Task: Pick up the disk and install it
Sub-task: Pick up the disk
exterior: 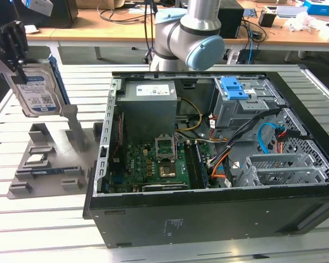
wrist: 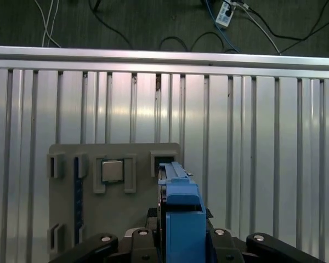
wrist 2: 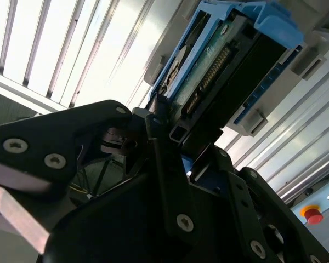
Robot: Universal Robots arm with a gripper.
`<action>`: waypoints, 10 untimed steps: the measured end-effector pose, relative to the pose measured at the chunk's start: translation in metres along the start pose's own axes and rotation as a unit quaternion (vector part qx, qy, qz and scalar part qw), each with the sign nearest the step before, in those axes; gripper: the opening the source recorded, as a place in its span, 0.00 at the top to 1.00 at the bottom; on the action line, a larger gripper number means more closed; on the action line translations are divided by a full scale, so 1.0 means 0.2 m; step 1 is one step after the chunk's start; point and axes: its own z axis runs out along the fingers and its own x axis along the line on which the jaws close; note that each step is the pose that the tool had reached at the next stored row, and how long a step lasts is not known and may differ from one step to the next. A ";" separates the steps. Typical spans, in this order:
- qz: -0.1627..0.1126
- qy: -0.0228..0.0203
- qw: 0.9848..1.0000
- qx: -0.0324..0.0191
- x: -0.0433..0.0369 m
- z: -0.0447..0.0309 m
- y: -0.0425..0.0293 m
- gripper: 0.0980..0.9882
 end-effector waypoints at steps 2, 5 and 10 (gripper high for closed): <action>0.000 0.000 1.000 0.000 -0.002 -0.019 0.001 0.70; 0.000 0.000 1.000 0.000 -0.006 -0.047 0.002 0.70; 0.000 0.000 1.000 0.000 -0.012 -0.110 0.005 0.70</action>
